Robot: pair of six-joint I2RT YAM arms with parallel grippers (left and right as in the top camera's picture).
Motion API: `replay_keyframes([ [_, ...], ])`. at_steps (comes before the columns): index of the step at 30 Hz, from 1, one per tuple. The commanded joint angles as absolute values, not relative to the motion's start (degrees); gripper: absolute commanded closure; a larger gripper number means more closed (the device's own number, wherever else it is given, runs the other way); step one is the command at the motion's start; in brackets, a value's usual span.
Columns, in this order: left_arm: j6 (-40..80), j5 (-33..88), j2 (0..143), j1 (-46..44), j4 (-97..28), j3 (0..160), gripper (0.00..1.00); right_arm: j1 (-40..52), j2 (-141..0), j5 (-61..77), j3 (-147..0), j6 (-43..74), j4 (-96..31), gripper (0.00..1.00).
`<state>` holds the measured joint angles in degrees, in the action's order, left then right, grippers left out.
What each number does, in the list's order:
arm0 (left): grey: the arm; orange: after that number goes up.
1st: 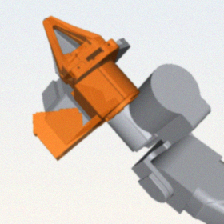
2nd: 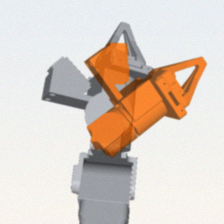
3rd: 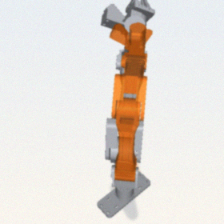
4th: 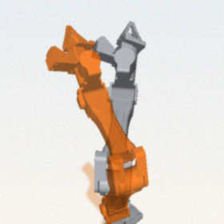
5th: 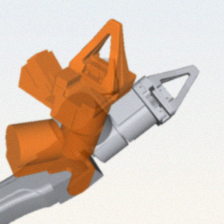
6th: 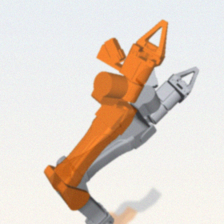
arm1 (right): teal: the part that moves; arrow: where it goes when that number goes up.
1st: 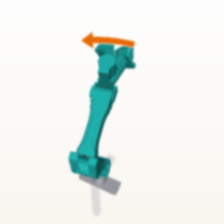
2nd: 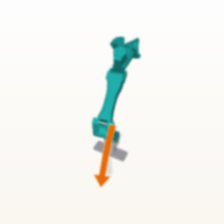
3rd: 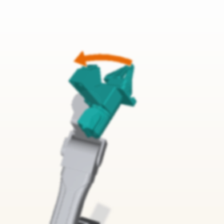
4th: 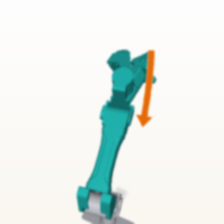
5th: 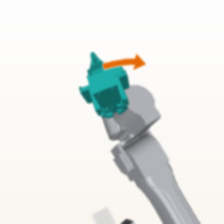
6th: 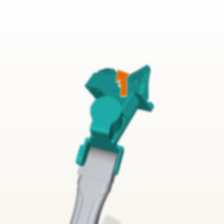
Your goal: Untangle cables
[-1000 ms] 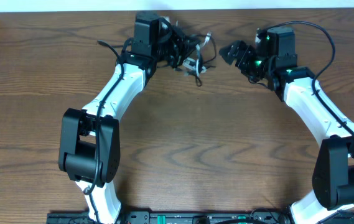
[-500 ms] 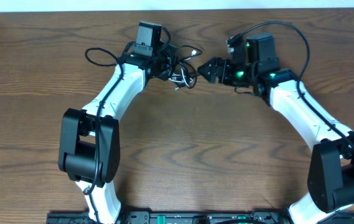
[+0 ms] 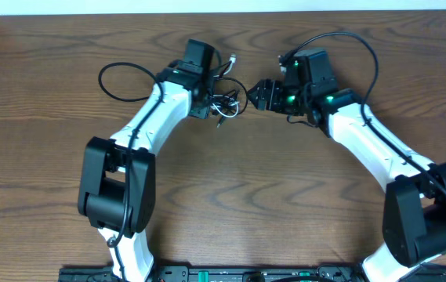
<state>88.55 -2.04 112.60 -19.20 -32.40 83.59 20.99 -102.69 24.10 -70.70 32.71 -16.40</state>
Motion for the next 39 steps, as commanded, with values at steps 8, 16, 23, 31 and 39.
replay_keyframes([
  [8,90.3,-10.7,115.0,-23.2,-32.1,84.4,0.93,22.2,-105.0,23.1,-70.4,34.7,-17.3,0.23],
  [16,90.8,7.7,112.7,-19.3,-22.1,84.4,0.92,22.2,-105.0,24.4,-70.4,32.5,-19.0,0.24],
  [23,102.3,28.7,112.5,-13.7,-12.8,84.4,0.92,22.2,-105.0,28.9,-70.4,30.6,-15.6,0.23],
  [31,110.3,37.2,112.5,-11.3,-11.6,84.4,0.93,23.2,-105.1,27.2,-70.4,39.9,-11.2,0.28],
  [39,111.2,39.2,112.5,-11.3,-11.6,84.4,0.93,27.3,-106.3,18.2,-70.4,50.3,-4.5,0.38],
])
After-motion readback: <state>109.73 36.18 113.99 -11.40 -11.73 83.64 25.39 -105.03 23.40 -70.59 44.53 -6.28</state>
